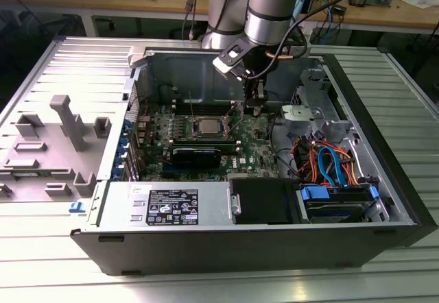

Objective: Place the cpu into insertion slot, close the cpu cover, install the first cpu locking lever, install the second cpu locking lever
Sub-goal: 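Close the cpu cover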

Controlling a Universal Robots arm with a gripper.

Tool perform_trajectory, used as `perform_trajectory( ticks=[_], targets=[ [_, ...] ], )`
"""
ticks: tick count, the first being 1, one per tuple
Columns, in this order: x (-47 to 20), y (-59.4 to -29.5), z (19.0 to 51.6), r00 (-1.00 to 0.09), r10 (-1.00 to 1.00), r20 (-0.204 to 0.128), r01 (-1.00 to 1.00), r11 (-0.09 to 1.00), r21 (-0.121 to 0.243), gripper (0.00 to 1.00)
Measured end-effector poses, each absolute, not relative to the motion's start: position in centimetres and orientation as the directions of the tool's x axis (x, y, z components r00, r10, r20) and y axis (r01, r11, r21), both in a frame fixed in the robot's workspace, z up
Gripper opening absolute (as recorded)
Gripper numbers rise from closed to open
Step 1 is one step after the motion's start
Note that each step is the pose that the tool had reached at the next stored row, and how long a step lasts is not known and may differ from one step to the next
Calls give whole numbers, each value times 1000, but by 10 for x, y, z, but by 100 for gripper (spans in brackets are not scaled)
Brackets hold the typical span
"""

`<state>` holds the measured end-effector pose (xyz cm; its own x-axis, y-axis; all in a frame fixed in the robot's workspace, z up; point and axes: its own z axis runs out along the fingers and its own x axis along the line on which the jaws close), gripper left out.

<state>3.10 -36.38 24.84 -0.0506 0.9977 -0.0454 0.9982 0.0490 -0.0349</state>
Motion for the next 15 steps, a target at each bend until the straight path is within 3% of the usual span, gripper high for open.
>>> perform_trajectory(
  ticks=[15],
  targets=[
    [22, -364, 248, -51, 998, -45, 998, 49, -35, 11]
  ],
)
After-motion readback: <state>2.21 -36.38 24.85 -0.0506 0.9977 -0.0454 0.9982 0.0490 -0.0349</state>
